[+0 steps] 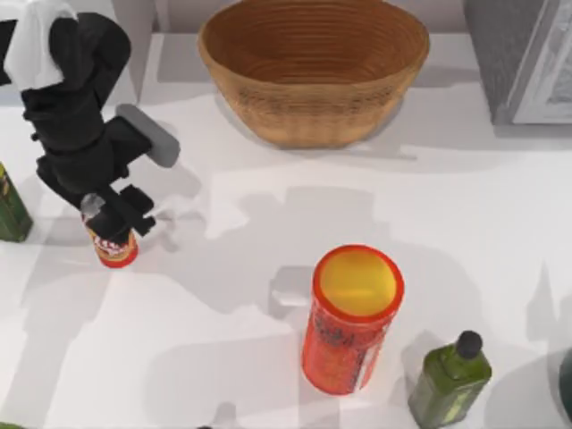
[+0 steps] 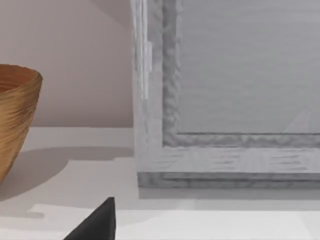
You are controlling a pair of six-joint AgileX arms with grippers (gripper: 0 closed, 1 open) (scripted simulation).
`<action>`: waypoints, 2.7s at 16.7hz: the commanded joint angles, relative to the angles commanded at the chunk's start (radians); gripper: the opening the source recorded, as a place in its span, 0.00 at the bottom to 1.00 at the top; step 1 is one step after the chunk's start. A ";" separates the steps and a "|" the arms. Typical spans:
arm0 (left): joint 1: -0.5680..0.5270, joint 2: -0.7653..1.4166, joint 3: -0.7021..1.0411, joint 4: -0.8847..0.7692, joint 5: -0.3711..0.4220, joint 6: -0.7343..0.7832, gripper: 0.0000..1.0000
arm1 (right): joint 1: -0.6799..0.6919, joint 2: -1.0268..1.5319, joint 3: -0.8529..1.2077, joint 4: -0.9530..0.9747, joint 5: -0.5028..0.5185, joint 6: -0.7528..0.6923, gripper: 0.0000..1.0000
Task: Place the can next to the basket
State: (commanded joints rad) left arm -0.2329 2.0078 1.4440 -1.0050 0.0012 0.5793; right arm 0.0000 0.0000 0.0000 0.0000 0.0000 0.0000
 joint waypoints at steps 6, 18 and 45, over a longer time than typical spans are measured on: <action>0.000 0.000 0.000 0.000 0.000 0.000 0.00 | 0.000 0.000 0.000 0.000 0.000 0.000 1.00; -0.202 0.060 0.500 -0.191 0.056 -0.465 0.00 | 0.000 0.000 0.000 0.000 0.000 0.000 1.00; -0.533 0.515 0.908 -0.396 -0.003 -1.312 0.08 | 0.000 0.000 0.000 0.000 0.000 0.000 1.00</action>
State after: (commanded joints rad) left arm -0.7657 2.5225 2.3520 -1.4007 -0.0020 -0.7327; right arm 0.0000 0.0000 0.0000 0.0000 0.0000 0.0000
